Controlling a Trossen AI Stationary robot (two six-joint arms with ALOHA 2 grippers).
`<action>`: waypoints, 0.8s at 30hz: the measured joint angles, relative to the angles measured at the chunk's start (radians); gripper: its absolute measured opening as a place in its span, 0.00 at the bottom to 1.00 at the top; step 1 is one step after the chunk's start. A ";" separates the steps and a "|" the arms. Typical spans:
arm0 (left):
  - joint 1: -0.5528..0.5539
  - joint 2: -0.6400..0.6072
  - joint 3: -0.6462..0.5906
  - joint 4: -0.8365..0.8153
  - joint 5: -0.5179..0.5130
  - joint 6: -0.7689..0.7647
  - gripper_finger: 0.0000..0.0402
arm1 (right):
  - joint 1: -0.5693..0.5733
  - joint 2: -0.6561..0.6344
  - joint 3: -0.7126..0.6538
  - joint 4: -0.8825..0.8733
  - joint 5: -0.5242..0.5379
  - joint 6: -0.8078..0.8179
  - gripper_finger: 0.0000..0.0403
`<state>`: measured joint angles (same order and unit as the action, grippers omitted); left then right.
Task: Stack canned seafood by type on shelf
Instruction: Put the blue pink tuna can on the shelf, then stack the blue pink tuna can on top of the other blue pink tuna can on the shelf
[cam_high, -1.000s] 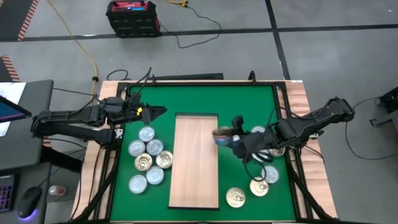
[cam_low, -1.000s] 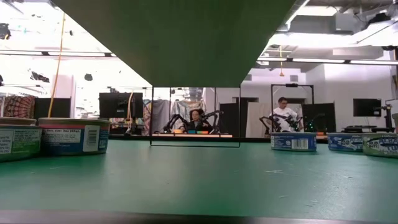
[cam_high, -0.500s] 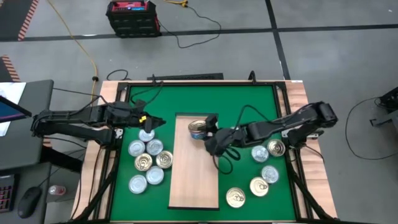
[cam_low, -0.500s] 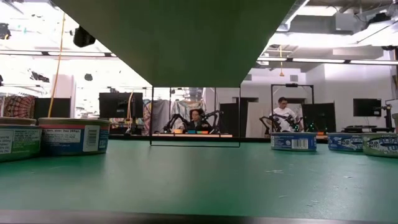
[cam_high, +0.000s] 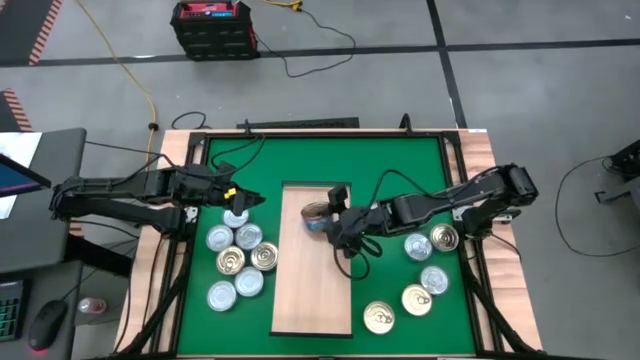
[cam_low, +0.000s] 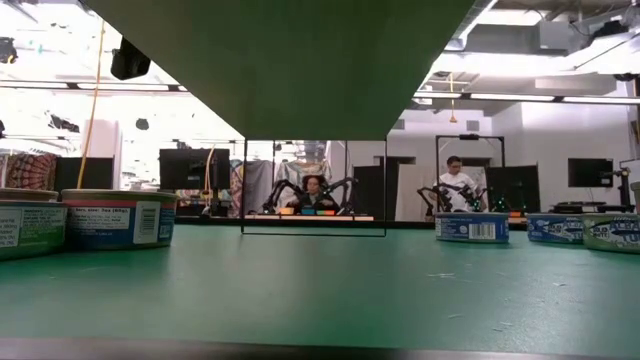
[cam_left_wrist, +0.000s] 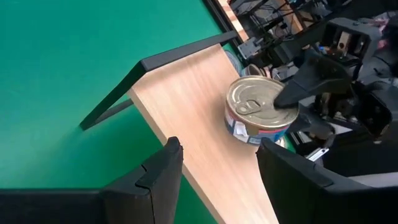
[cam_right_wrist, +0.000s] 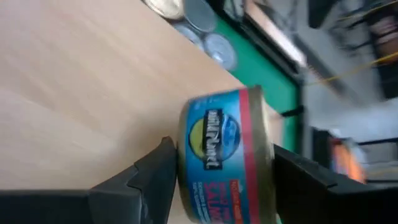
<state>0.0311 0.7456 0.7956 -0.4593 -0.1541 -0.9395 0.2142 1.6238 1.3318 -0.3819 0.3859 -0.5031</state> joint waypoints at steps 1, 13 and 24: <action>0.000 0.000 0.000 0.000 -0.001 0.000 0.50 | -0.002 -0.001 0.012 -0.029 -0.021 0.023 0.63; 0.000 0.000 0.000 -0.001 -0.005 0.015 0.50 | -0.013 -0.003 0.088 -0.221 -0.078 0.132 0.63; 0.000 0.000 0.000 0.003 0.070 0.013 0.50 | -0.051 -0.161 0.148 -0.490 -0.088 0.403 0.63</action>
<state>0.0315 0.7452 0.7956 -0.4562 -0.0840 -0.9262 0.1636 1.4623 1.4796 -0.8720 0.2983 -0.1001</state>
